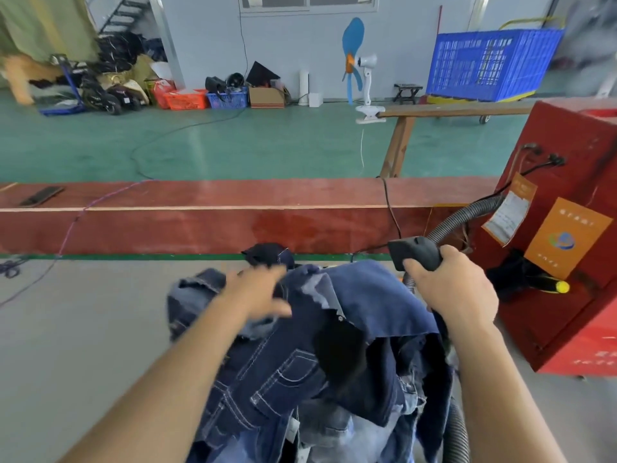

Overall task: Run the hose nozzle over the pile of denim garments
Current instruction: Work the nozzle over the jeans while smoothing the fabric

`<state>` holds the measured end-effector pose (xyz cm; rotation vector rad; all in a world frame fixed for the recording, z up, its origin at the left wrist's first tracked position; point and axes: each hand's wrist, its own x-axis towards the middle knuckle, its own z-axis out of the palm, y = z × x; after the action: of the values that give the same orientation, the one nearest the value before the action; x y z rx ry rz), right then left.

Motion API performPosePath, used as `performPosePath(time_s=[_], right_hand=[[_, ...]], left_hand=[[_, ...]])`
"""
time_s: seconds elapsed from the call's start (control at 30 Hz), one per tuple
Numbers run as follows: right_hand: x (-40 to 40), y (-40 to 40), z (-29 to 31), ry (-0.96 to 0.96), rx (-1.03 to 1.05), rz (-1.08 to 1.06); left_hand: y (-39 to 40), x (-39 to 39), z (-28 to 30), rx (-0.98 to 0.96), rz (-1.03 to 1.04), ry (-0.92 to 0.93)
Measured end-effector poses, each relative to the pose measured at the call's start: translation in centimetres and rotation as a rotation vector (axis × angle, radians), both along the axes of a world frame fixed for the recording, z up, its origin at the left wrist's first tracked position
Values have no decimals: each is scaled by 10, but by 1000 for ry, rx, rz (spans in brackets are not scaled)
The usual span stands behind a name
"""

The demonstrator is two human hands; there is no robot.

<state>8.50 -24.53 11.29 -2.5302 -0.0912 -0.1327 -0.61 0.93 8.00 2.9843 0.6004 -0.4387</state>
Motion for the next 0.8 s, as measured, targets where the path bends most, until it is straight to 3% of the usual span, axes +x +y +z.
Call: performPosePath(time_s=[0.07,0.1,0.17,0.23,0.3,0.57,0.8], right_hand=[[0,2,-1,2,-1,16],[1,3,-1,2,-1,27],[1,4,-2,1,-9,45],[-1,6,-2,1,-30,61],[-4,9,-2,-6,-36,81],[-8,16,-3,-18,-56,152],[-3,15,-2,-31,-52,131]], left_hand=[[-8,-12,-56,-153,19,203],[-10,-16,-72,-205,52,178],[-12,-16,-81,-279,121,-76],[-18,-11,-74,-274,214,-425],[-29,-1,-62,-240,288,-641],[-60,41,-61,-175,588,-327],[-37,41,-15,-431,626,-683]])
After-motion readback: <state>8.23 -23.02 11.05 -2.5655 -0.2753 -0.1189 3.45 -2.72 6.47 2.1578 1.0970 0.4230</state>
